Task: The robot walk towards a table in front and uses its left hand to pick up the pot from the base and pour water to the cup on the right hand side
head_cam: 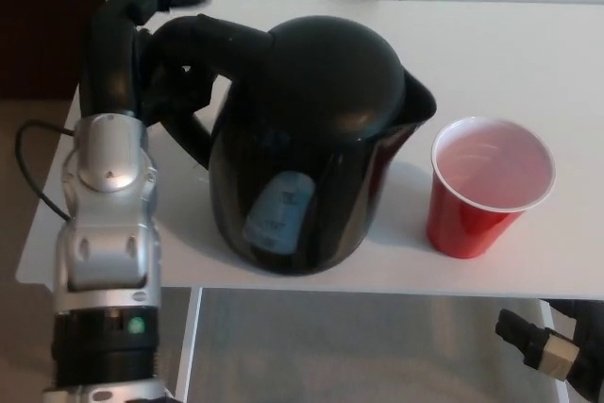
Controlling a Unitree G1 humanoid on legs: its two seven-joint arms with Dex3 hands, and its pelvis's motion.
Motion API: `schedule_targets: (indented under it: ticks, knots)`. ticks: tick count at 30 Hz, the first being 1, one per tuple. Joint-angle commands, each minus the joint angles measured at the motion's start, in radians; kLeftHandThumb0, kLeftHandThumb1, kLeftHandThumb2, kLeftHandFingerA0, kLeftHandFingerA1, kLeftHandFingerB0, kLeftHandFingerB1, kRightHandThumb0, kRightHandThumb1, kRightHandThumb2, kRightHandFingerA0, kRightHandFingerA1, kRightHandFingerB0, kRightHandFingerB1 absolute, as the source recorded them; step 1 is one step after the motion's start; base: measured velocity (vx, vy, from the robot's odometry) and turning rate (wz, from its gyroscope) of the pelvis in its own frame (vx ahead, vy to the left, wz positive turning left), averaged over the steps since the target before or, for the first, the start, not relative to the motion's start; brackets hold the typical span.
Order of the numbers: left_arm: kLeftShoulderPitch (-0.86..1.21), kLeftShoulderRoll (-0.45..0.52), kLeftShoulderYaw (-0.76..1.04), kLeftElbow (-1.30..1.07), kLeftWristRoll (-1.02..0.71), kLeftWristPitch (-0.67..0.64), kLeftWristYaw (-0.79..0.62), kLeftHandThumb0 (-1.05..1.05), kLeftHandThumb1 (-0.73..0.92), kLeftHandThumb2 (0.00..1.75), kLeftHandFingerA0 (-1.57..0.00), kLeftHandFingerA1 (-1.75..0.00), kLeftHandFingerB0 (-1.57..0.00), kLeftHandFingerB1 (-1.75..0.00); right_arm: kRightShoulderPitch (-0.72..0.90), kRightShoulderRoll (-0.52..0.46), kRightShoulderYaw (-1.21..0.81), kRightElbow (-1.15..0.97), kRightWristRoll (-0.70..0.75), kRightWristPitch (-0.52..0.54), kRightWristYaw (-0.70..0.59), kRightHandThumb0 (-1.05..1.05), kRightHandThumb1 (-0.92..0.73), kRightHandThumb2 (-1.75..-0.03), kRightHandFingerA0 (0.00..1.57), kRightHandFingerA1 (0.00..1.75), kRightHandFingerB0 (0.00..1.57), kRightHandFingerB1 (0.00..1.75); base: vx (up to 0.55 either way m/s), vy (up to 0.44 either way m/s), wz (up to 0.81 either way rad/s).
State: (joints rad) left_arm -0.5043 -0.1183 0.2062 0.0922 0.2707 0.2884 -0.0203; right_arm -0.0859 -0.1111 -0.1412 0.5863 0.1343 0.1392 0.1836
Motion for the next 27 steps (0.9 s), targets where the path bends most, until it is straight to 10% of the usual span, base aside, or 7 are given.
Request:
schedule_targets:
  ticks: [1, 5, 6, 7, 27]
  knots:
    - [-0.037, 0.116, -0.031, -0.011, -0.108, 0.069, -0.149, -0.6, 0.42, 0.68, 0.0, 0.0, 0.0, 0.0, -0.004, -0.018, -0.005, 0.002, -0.005, -0.007, -0.001, -0.32, -0.58, -0.57, 0.51, 0.46, 0.27, 0.34, 0.0, 0.0, 0.0]
    - [-0.075, 0.16, -0.048, 0.02, -0.123, 0.074, -0.149, -0.62, 0.4, 0.73, 0.0, -0.04, 0.0, -0.03, -0.021, -0.018, -0.011, 0.011, 0.0, -0.008, 0.001, -0.31, -0.59, -0.57, 0.52, 0.47, 0.26, 0.34, 0.0, 0.0, 0.0]
    - [-0.086, 0.172, -0.053, 0.026, -0.122, 0.076, -0.148, -0.6, 0.39, 0.72, 0.0, -0.05, 0.0, -0.04, -0.024, -0.017, -0.012, 0.009, 0.001, -0.002, -0.001, -0.24, -0.41, -0.87, 0.44, 0.63, 0.14, 0.49, 0.0, 0.0, 0.0]
    - [-0.093, 0.182, -0.055, 0.033, -0.126, 0.073, -0.152, -0.63, 0.4, 0.72, 0.0, -0.02, 0.0, 0.0, -0.03, -0.016, -0.012, 0.014, -0.003, -0.005, -0.005, -0.3, -0.58, -0.57, 0.53, 0.47, 0.27, 0.34, 0.0, 0.0, 0.0]
    - [-0.092, 0.328, -0.139, 0.078, -0.173, 0.083, -0.249, -0.55, 0.36, 0.65, 0.0, -0.03, 0.0, 0.0, -0.065, -0.015, -0.022, 0.022, 0.0, -0.004, -0.008, -0.3, -0.59, -0.57, 0.53, 0.47, 0.26, 0.34, 0.0, 0.0, 0.0]
